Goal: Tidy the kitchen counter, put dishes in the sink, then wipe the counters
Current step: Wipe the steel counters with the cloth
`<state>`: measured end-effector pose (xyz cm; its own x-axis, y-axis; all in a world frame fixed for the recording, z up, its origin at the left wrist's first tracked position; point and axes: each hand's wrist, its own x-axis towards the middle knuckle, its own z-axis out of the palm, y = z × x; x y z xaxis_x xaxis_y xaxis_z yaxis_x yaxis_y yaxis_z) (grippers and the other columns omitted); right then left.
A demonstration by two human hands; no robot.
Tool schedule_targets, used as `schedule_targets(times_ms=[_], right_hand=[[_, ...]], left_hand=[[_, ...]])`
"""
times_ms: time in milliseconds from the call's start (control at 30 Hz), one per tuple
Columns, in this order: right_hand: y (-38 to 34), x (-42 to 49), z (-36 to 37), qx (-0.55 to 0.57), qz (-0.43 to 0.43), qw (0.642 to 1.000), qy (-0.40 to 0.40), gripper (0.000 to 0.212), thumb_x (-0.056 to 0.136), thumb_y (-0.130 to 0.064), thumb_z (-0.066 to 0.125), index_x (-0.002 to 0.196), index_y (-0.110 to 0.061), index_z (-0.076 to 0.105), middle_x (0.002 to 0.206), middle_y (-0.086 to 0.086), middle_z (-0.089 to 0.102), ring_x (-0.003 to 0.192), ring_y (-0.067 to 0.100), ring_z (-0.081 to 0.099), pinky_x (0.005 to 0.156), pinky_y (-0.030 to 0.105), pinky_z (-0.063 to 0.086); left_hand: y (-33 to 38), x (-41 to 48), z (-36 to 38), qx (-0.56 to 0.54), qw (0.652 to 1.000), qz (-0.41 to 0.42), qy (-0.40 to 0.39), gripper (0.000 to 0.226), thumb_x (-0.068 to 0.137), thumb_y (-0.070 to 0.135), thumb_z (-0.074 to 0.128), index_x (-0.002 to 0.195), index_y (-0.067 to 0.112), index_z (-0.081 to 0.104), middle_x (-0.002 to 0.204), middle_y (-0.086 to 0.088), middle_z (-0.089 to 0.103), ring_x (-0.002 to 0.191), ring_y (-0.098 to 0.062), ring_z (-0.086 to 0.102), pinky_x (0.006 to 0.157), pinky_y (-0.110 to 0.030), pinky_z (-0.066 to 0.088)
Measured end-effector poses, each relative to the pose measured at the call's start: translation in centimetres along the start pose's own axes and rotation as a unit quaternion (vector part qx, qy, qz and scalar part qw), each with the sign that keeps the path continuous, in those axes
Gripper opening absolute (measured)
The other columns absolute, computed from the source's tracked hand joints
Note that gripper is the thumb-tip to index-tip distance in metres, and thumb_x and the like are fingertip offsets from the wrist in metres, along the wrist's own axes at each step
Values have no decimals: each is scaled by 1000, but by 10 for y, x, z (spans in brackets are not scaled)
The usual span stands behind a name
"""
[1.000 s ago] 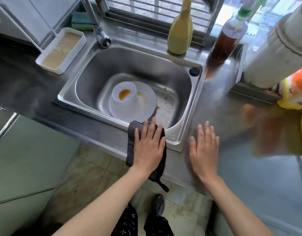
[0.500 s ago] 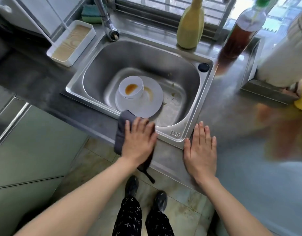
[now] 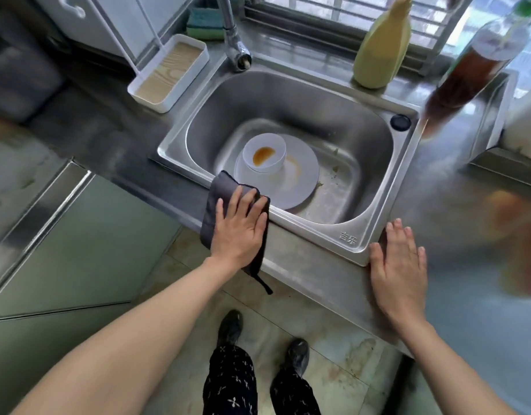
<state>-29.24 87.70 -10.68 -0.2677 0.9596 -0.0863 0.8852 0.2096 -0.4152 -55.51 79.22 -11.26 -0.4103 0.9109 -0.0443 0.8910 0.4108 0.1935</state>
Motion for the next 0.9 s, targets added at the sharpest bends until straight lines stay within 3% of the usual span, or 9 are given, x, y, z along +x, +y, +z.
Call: schedule_targets(times_ms=[67, 133, 267, 333, 433, 533, 600, 767, 900], right_hand=[[-22, 1, 0, 75, 47, 995, 49, 69, 89, -45, 16, 145, -7, 25, 156, 7, 19, 144, 22, 14, 117, 45, 7], [-68, -1, 10, 90, 19, 994, 66, 65, 91, -41, 19, 145, -5, 25, 155, 9, 19, 143, 23, 15, 116, 42, 6], [-161, -5, 51, 11, -116, 993, 13, 53, 93, -33, 27, 137, -7, 43, 146, 12, 39, 135, 27, 36, 110, 43, 24], [-175, 2, 68, -28, -94, 995, -3, 51, 94, -33, 27, 133, -8, 48, 142, 12, 45, 132, 29, 42, 108, 47, 30], [-170, 5, 84, -90, -60, 994, -1, 52, 93, -35, 27, 128, -6, 53, 138, 11, 50, 129, 29, 46, 107, 45, 22], [-171, 5, 85, -117, -62, 991, 2, 48, 93, -35, 29, 126, -9, 54, 138, 8, 51, 128, 27, 46, 103, 43, 23], [-174, 4, 83, -123, -59, 991, 4, 47, 94, -36, 29, 125, -10, 54, 137, 6, 51, 127, 26, 46, 101, 42, 25], [-176, 4, 79, -128, -63, 990, 14, 47, 96, -38, 27, 123, -11, 54, 133, 7, 54, 121, 27, 50, 96, 40, 29], [-176, 5, 79, -129, -74, 989, 24, 49, 96, -39, 26, 121, -10, 57, 131, 7, 56, 116, 26, 52, 93, 39, 31]], left_hand=[[2, -1, 1, -4, 1000, 11, -14, 53, 93, 43, 12, 139, 27, 34, 150, 2, 28, 142, -22, 7, 112, -51, 6], [-5, 0, 0, -2, 998, 49, -38, 53, 93, 44, 12, 140, 29, 30, 152, 3, 24, 143, -22, 5, 112, -52, 5], [-62, 25, -12, 0, 999, 32, -23, 57, 91, 48, 11, 137, 29, 37, 147, 4, 33, 141, -20, 12, 111, -54, 5], [-102, 43, -21, 4, 1000, -2, -9, 62, 89, 50, 7, 134, 26, 42, 146, 2, 35, 141, -20, 13, 111, -55, 3], [-141, 64, -29, -10, 1000, -19, 14, 59, 90, 49, 11, 128, 23, 49, 144, 0, 38, 139, -21, 19, 109, -59, 5], [-139, 63, -26, 22, 999, -12, 25, 49, 94, 43, 22, 124, 17, 51, 141, -7, 43, 135, -29, 31, 105, -64, 16], [-121, 52, -20, 49, 998, 29, 26, 45, 94, 41, 26, 124, 17, 49, 139, -11, 46, 133, -32, 36, 103, -65, 21], [-66, 31, -9, 15, 985, 170, -4, 40, 91, 42, 32, 119, 19, 50, 124, -7, 55, 126, -28, 33, 104, -59, 14], [-98, 47, -15, -2, 978, 209, -2, 39, 91, 43, 34, 123, 24, 47, 121, -3, 55, 121, -24, 37, 106, -51, 14]])
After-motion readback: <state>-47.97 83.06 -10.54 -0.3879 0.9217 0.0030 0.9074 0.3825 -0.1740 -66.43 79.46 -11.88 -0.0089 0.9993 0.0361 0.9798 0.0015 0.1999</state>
